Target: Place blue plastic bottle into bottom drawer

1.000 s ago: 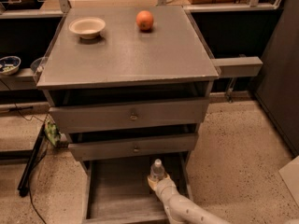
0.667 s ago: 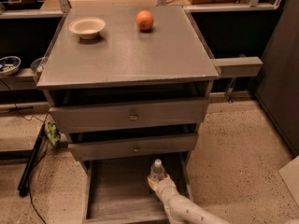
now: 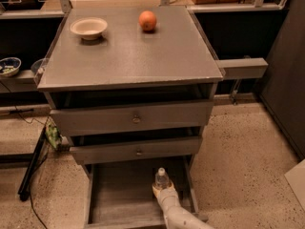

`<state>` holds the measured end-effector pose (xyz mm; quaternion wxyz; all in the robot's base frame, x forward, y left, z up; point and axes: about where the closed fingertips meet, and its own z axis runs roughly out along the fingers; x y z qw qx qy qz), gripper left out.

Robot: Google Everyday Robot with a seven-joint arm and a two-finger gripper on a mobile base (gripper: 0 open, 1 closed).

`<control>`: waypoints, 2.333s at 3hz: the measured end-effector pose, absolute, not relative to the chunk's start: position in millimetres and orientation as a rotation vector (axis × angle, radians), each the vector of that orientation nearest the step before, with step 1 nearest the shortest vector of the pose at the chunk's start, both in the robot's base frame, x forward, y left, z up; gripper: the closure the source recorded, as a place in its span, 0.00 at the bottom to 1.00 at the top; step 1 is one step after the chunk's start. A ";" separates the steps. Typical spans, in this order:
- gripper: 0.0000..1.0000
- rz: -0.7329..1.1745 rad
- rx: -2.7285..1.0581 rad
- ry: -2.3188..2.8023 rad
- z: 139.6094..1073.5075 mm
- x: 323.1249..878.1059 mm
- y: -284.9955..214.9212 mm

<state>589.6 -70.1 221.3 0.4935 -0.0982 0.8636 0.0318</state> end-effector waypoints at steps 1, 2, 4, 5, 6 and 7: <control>1.00 0.044 -0.207 2.092 212.4 589.8 -73.9; 1.00 0.033 -0.175 2.090 206.7 591.5 -76.0; 1.00 0.000 -0.036 2.072 198.0 591.9 -89.6; 1.00 0.002 -0.023 2.080 195.7 590.5 -91.7; 1.00 0.007 0.006 2.096 190.5 587.4 -96.6; 1.00 0.017 0.056 2.089 167.9 568.0 -111.8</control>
Offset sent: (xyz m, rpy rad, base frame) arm 0.0027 -0.0089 -0.0219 0.0030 -0.0161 -0.0966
